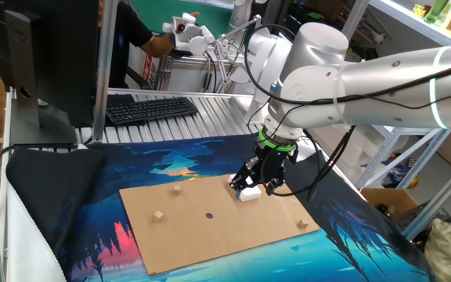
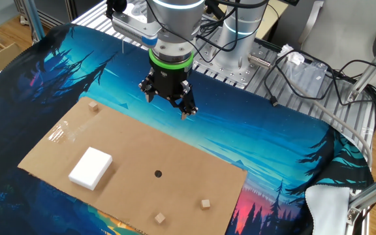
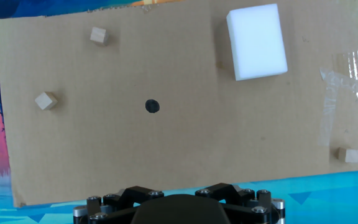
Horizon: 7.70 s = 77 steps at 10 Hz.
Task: Clean the tabletop with a sponge
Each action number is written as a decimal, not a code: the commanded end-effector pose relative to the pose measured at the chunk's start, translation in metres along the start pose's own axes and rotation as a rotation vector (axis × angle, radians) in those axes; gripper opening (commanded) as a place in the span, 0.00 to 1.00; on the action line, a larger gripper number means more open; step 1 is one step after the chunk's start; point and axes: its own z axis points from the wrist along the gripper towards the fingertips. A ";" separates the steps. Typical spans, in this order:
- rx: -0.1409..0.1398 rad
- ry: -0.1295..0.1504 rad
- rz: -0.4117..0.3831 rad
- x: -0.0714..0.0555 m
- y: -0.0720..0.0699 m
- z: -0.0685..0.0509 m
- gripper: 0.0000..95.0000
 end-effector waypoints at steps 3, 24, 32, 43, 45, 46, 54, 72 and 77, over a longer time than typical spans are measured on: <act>-0.004 0.013 -0.078 -0.001 -0.003 0.002 0.00; -0.007 0.023 -0.162 -0.055 -0.050 0.012 0.00; -0.010 0.026 -0.243 -0.116 -0.086 0.027 0.00; -0.019 0.018 -0.221 -0.119 -0.103 0.053 0.00; -0.016 0.023 -0.210 -0.120 -0.101 0.057 0.00; -0.017 0.018 -0.202 -0.120 -0.100 0.061 0.00; -0.016 0.024 -0.190 -0.120 -0.099 0.064 0.00; -0.015 0.050 -0.137 -0.120 -0.099 0.064 0.00; -0.014 0.081 -0.113 -0.129 -0.103 0.065 0.00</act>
